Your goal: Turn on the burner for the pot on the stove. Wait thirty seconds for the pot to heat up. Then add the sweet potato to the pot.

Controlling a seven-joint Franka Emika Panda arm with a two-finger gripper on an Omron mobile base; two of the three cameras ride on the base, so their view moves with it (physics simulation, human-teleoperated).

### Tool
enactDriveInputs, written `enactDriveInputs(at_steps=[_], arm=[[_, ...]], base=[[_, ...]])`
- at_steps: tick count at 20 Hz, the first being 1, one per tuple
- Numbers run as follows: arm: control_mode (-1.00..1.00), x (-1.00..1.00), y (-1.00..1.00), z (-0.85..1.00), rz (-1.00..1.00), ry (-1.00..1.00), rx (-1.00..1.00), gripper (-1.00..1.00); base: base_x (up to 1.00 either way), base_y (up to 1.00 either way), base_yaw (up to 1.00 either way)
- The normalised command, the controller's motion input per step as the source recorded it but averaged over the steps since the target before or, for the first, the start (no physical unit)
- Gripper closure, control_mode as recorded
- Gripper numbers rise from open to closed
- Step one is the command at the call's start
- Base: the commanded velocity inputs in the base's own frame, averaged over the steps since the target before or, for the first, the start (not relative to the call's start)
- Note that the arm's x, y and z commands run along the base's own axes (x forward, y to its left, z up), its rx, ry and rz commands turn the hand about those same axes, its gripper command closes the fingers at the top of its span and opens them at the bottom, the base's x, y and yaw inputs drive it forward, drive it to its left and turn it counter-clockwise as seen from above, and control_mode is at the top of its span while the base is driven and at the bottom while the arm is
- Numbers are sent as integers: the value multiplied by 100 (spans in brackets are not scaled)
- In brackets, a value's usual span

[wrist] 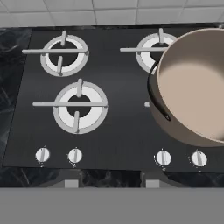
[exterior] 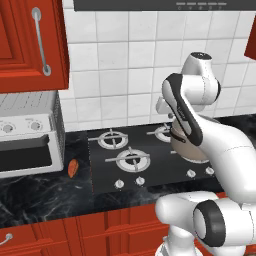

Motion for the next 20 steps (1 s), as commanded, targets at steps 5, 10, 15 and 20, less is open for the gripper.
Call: enactDriveInputs(at_steps=[5,10,15,20], arm=[[-100,-11,0,0,0,0,-1,-100],[-100,-13,0,0,2,0,0,-100],[-100,-42,0,-1,0,-2,-4,-100],[-100,-72,-16,-1,0,0,-5,-100]], base=[[0,0,0],[0,0,0],[0,0,0],[0,0,0]])
